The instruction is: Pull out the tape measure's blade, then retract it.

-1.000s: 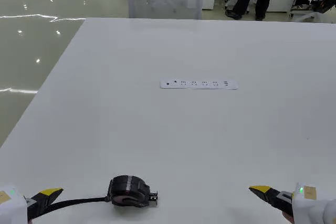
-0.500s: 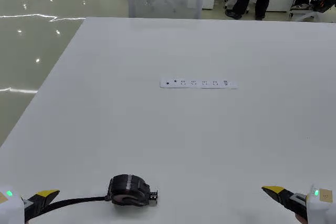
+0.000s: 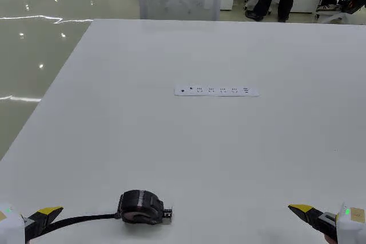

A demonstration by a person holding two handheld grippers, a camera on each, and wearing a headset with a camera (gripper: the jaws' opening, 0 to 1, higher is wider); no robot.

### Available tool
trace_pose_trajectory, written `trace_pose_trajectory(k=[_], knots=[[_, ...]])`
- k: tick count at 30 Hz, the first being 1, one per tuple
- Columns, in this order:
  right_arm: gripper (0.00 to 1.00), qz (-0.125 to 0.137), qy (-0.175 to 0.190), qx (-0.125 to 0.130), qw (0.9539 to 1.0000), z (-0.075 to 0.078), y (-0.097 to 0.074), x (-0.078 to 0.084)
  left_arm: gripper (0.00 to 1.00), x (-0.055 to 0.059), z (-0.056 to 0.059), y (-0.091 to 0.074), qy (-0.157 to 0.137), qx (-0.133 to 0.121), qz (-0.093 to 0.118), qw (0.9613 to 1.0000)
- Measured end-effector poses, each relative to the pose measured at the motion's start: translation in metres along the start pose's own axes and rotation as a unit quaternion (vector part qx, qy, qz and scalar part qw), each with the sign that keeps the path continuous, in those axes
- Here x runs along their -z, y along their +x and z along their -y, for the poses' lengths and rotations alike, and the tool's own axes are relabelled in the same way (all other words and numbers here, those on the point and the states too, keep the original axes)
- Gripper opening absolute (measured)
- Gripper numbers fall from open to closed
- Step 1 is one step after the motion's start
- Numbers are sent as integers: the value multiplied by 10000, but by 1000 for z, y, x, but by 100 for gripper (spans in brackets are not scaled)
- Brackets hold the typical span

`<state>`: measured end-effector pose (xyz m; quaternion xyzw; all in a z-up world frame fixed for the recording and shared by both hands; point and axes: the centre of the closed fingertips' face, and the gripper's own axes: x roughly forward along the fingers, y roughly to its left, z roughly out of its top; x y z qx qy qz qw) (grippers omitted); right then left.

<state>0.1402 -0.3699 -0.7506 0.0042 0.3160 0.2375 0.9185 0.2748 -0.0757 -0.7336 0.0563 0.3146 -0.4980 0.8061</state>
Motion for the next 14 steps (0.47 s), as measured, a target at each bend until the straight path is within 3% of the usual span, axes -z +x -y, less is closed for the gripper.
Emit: trace_pose_trajectory(k=[14], knots=[[97, 0, 0, 4, 10000, 0, -1, 0, 98, -1, 2, -1, -21, 4, 5, 10000]])
